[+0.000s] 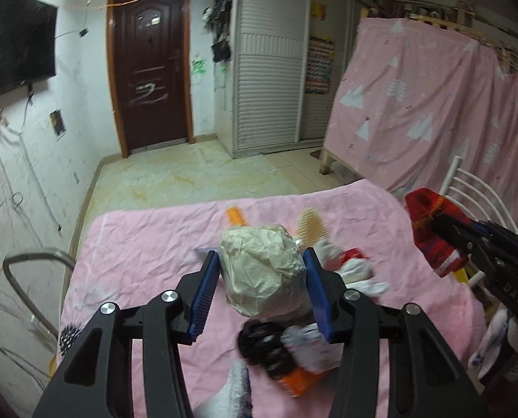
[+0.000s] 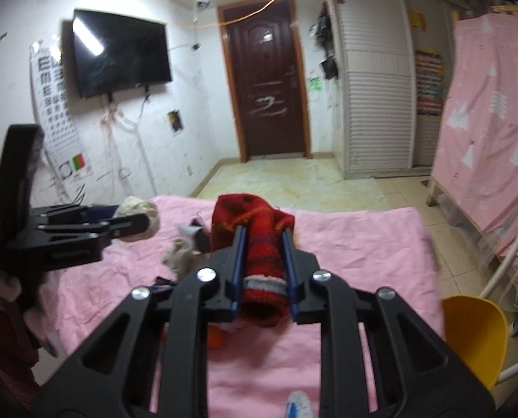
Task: Collect trash
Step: 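Carry the red sock to the yellow bucket and open the right gripper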
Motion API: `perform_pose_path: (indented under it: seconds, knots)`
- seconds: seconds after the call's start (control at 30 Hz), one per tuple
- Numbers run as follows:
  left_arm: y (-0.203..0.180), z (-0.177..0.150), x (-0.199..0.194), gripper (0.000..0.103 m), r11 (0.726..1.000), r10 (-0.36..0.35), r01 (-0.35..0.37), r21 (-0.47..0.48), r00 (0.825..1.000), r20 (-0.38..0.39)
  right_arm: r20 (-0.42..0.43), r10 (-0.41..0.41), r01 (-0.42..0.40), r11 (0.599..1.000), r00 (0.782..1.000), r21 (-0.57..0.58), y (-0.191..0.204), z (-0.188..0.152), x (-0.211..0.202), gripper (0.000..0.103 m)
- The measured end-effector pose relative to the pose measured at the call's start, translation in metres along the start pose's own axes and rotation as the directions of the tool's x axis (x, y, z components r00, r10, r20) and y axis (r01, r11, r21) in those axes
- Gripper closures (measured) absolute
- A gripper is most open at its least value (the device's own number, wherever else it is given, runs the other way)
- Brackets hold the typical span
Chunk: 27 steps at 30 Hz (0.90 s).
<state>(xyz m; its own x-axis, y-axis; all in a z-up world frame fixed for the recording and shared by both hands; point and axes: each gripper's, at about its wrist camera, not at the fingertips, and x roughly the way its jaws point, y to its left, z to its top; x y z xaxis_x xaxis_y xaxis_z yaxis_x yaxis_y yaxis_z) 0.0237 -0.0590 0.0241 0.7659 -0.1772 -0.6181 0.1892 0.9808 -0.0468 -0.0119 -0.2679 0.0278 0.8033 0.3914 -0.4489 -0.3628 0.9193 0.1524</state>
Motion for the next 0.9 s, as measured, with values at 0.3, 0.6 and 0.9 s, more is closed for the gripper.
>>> perform_pose_path:
  seconds: [0.3, 0.6, 0.9]
  knots:
    - [-0.105, 0.028, -0.003, 0.063, 0.975, -0.168, 0.166, 0.145, 0.986, 0.002, 0.052, -0.183, 0.178, 0.981, 0.982, 0.082, -0.084, -0.005, -0.055, 0.084]
    - [-0.224, 0.041, 0.026, 0.063, 0.906, -0.330, 0.338, 0.253, 0.941, -0.076, 0.006, -0.356, 0.350, 0.922, 0.934, 0.167, -0.176, -0.032, -0.075, 0.084]
    - [-0.316, 0.043, 0.096, 0.063, 0.876, -0.366, 0.412, 0.249, 0.906, -0.211, -0.097, -0.396, 0.406, 0.863, 0.913, 0.302, -0.260, -0.077, -0.050, 0.078]
